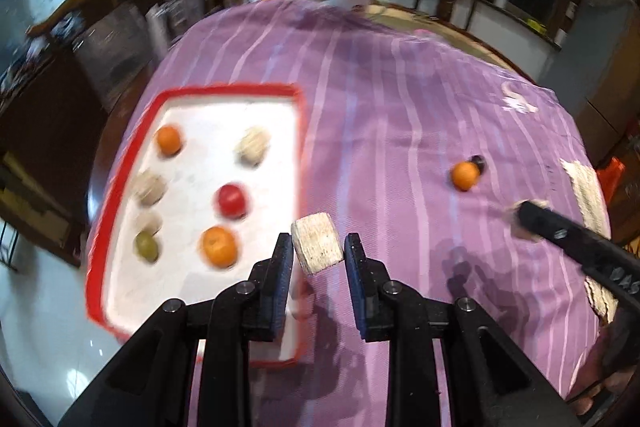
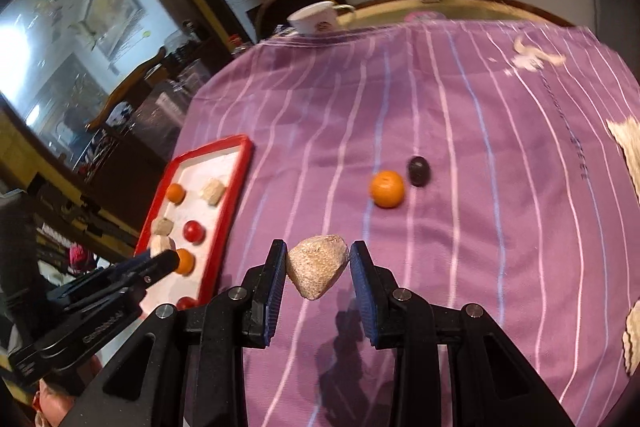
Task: Organize fruits
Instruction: 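Place the beige cylinder in the tray with the left tool while the right tool places the block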
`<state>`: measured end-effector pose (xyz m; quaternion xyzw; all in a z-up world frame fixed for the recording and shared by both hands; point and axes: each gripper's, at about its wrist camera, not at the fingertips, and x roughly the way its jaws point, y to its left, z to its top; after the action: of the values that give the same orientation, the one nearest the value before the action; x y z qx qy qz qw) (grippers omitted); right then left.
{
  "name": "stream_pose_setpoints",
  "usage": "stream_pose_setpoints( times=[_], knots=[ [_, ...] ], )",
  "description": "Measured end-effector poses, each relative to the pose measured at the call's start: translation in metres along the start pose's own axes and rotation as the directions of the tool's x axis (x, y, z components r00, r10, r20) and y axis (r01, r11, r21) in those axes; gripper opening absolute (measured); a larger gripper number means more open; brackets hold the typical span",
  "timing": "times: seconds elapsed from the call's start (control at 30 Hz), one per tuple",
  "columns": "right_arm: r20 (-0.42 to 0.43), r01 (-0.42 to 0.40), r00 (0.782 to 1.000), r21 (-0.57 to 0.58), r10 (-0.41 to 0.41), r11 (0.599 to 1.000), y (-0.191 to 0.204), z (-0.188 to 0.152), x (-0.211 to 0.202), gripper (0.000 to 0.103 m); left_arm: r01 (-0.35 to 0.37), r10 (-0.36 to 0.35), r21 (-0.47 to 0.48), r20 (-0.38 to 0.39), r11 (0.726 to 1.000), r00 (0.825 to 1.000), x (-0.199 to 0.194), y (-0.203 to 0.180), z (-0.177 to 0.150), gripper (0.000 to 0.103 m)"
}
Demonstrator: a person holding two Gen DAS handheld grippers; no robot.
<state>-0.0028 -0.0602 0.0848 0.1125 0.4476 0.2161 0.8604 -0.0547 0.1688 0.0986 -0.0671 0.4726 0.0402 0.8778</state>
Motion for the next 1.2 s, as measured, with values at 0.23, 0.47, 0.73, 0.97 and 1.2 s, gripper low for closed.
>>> stream_pose_setpoints(
  times=[0.23,0.47,0.73,0.97,1.2],
  knots=[
    [-0.044,-0.047,0.998,-0.059,0.044,0.997,0.048,-0.007,0.023,0.036,-0.045,0.041,-0.104,-0.036,0.994,0.998,0.003,0.071,-0.015,0.026],
    [-0.119,-0.112,0.988,-0.138,0.096,0.984,0.113,-0.022,0.059,0.036,-0.068,0.057,-0.139,-0.082,0.988,0.995,0.012,0.126,-0.021,0.026],
    [-0.173,-0.103,0.982,-0.180,0.072,0.978,0.155,-0.030,0.100,0.036,-0.032,0.020,-0.126,-0.099,0.991,0.995,0.024,0.156,-0.008,0.026],
    [-0.143,-0.020,0.990,-0.185,-0.007,0.982,0.167,-0.008,0.133,0.036,0.043,-0.057,-0.124,-0.113,0.991,0.992,0.055,0.162,0.038,0.026],
    [-0.132,0.050,0.989,-0.156,-0.071,0.987,0.161,0.014,0.159,0.036,0.076,-0.088,-0.098,-0.132,0.992,0.987,0.091,0.153,0.072,0.026]
  ],
)
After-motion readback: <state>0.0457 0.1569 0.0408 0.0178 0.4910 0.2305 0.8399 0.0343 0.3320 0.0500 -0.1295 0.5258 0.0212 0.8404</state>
